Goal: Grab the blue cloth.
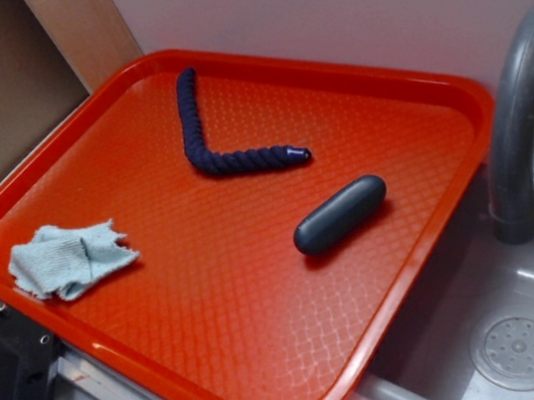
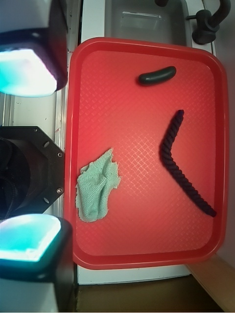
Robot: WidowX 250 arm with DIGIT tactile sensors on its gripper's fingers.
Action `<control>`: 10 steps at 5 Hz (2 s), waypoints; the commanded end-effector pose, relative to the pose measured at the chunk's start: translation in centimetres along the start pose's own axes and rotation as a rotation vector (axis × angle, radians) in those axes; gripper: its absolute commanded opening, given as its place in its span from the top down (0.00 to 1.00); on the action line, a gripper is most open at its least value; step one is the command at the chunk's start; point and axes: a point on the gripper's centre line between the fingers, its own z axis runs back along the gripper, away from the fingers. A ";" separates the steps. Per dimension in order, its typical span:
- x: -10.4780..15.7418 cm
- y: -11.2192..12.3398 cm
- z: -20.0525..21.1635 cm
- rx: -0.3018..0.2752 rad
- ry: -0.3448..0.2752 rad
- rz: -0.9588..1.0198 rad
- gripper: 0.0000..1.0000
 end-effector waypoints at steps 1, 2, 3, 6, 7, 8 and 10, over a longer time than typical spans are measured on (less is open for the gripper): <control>0.0 0.0 0.0 0.000 0.000 0.000 0.00; 1.7 2.1 -5.1 0.034 -0.020 -0.007 0.00; 2.0 3.4 -9.5 0.066 0.000 -0.035 0.00; 0.5 1.7 -19.0 0.101 -0.018 -0.362 0.00; 1.1 2.4 -20.8 0.158 0.063 -0.494 0.00; 1.4 3.4 -22.3 0.176 0.103 -0.499 0.00; 1.5 6.0 -23.1 0.188 0.142 -0.397 1.00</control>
